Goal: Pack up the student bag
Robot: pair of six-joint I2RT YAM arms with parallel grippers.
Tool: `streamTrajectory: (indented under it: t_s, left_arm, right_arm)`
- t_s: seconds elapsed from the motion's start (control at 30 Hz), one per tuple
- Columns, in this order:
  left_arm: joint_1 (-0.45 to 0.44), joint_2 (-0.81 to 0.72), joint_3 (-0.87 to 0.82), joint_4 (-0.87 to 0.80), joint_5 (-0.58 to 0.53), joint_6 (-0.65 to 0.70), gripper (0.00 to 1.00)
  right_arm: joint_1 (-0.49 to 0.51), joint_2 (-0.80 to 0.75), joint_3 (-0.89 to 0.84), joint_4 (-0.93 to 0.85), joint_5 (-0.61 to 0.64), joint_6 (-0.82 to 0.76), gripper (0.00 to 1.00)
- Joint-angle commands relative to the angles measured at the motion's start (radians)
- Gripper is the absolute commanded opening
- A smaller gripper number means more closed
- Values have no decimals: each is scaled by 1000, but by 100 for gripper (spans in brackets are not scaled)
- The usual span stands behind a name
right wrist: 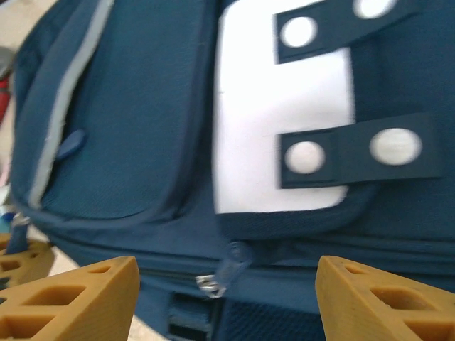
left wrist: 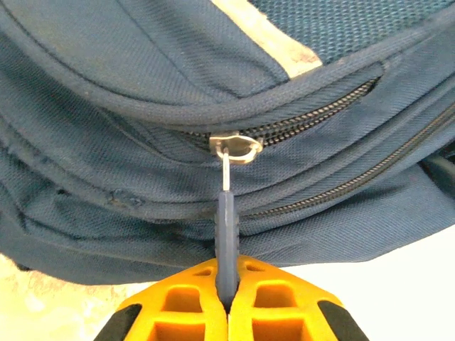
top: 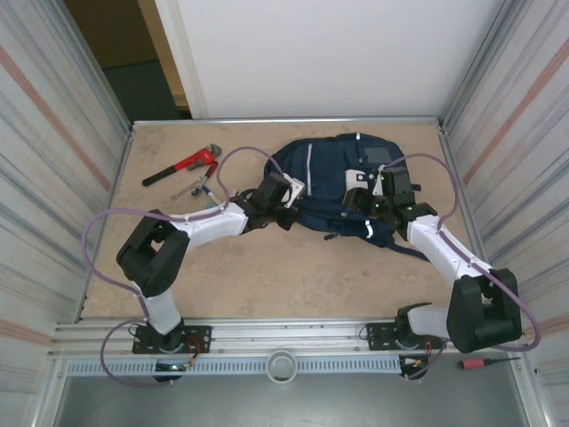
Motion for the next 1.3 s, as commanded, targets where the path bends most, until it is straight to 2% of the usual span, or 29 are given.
streamTrajectory:
  t_s: [0.0, 0.23, 0.5, 0.57, 0.63, 0.7, 0.83, 1.03, 1.17, 1.27]
  left_arm:
    - [21, -50, -23, 86, 82, 36, 0]
    - [26, -80, -75, 147, 129, 90, 0]
    - [27, -77, -82, 150, 130, 107, 0]
    - [26, -77, -82, 144, 102, 116, 0]
    - [26, -80, -73, 110, 58, 126, 0]
    - [30, -88, -71, 84, 24, 138, 0]
    - [58, -110, -82, 78, -5, 157, 0]
    - [74, -98, -66, 41, -44, 218, 0]
    - [74, -92, -55, 17, 16, 244, 0]
    - [67, -94, -54, 13, 94, 272, 0]
  right_arm:
    - [48, 1, 50, -33, -5, 4, 66]
    - [79, 131, 105, 37, -62, 174, 67]
    - [79, 282, 181, 68, 12, 237, 58]
    - [74, 305, 187, 85, 11, 230, 48]
    - [60, 306, 183, 78, 17, 204, 27]
    - [37, 289, 166, 66, 5, 174, 14]
    - [-23, 243, 129, 6, -92, 58, 3]
    - [-96, 215, 138, -102, -213, -78, 0]
    - [-96, 237, 189, -147, -286, -131, 0]
    - [-89, 263, 221, -188, -284, -163, 0]
